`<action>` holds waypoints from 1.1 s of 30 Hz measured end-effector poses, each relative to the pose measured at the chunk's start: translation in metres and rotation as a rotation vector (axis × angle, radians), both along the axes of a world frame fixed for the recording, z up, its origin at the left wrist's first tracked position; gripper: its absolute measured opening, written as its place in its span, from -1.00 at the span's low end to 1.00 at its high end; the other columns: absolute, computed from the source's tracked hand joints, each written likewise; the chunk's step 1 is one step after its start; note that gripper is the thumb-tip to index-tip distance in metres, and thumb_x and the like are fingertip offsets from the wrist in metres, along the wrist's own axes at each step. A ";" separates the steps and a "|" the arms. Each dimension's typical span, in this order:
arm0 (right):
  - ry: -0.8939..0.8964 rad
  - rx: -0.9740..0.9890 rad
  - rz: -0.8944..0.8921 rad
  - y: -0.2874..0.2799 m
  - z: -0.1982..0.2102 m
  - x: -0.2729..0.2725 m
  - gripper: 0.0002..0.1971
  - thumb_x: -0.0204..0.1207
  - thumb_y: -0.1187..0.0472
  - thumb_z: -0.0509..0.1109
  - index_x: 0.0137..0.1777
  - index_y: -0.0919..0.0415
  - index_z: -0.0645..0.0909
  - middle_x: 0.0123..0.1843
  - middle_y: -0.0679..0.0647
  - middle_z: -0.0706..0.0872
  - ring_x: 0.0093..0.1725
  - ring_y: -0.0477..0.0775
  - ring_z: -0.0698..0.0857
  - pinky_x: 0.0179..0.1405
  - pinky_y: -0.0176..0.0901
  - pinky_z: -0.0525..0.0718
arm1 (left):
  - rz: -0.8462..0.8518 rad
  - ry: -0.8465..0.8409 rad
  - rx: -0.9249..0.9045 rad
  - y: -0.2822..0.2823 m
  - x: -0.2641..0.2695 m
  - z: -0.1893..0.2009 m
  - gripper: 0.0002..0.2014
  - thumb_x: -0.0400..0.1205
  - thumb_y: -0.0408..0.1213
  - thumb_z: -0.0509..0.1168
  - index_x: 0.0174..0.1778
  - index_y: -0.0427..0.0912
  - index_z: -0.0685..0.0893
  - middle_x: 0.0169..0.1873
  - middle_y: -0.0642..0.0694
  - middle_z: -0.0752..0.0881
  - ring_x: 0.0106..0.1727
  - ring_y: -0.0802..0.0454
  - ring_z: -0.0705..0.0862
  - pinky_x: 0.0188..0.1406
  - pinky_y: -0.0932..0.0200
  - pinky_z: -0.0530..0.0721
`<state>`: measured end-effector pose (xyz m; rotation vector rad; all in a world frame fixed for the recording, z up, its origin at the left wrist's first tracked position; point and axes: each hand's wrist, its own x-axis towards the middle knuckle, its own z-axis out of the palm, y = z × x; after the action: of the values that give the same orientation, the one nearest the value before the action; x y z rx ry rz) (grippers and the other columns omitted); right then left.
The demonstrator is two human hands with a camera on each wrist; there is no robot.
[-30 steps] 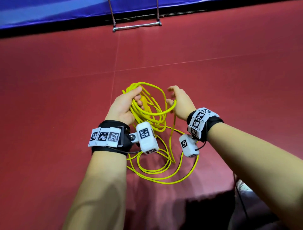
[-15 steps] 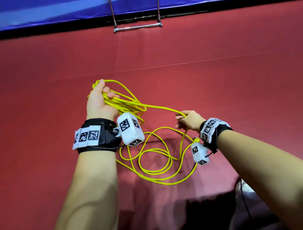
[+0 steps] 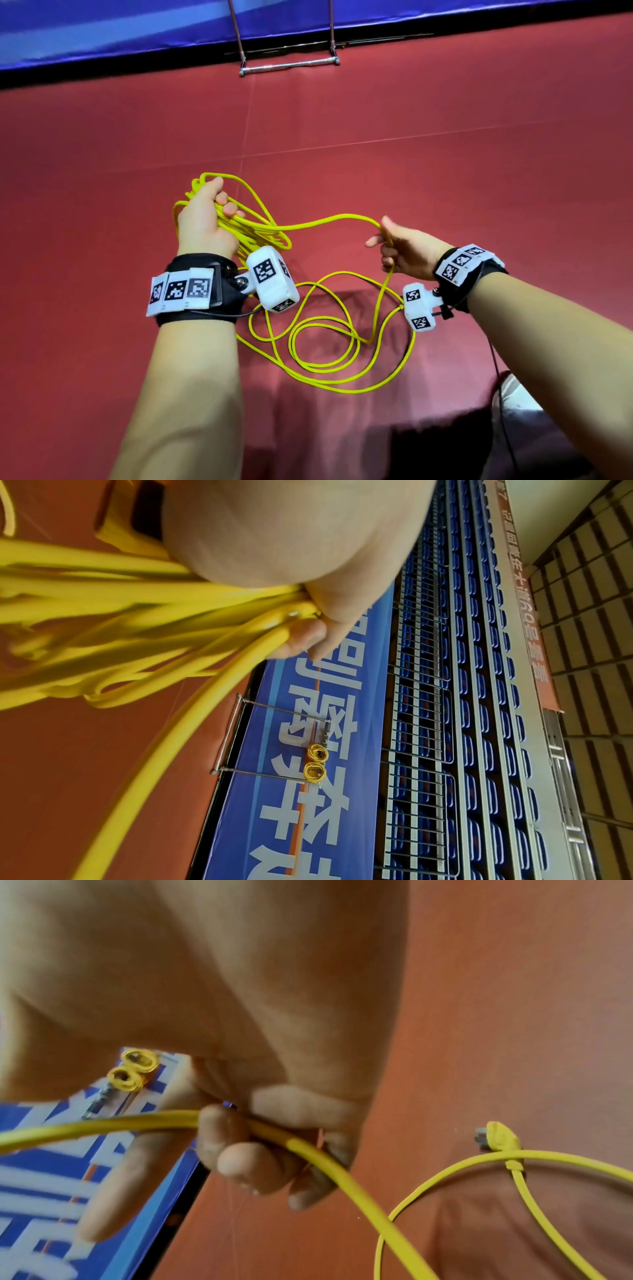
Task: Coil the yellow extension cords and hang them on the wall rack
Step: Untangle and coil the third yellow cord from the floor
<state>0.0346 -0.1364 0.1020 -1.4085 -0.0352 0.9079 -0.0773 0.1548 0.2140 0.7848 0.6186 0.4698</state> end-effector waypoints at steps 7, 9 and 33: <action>-0.475 -0.371 0.009 0.009 0.021 -0.001 -0.62 0.30 -0.16 0.61 -0.31 0.20 0.80 -0.41 0.15 0.34 -0.40 0.08 0.30 -0.40 -0.16 0.23 | -0.074 0.049 0.109 0.000 -0.005 0.014 -0.72 0.67 -0.35 0.30 -0.35 -0.07 0.46 -0.59 0.06 0.39 -0.63 0.15 0.33 -0.55 0.29 0.38; -0.627 -0.537 0.063 0.015 0.034 -0.001 -0.69 0.33 -0.10 0.63 -0.37 0.16 0.79 -0.59 0.02 0.36 -0.54 -0.04 0.30 -0.49 -0.22 0.26 | -0.096 0.059 0.142 -0.004 -0.006 0.019 -0.72 0.67 -0.35 0.30 -0.35 -0.07 0.46 -0.60 0.06 0.38 -0.64 0.14 0.33 -0.55 0.29 0.38; -0.276 -0.112 0.006 0.089 0.189 -0.006 -0.60 0.54 0.62 0.06 0.16 0.17 0.48 -0.23 0.23 0.69 -0.26 0.19 0.73 -0.36 -0.09 0.70 | -0.395 0.187 0.387 -0.066 0.034 0.111 -0.68 0.64 -0.31 0.35 -0.43 -0.12 0.47 -0.69 0.04 0.43 -0.70 0.13 0.42 -0.57 0.34 0.48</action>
<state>0.0287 -0.0476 0.2905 -1.6313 -0.1993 0.7236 -0.0431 0.0888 0.3247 1.2994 0.5321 0.1513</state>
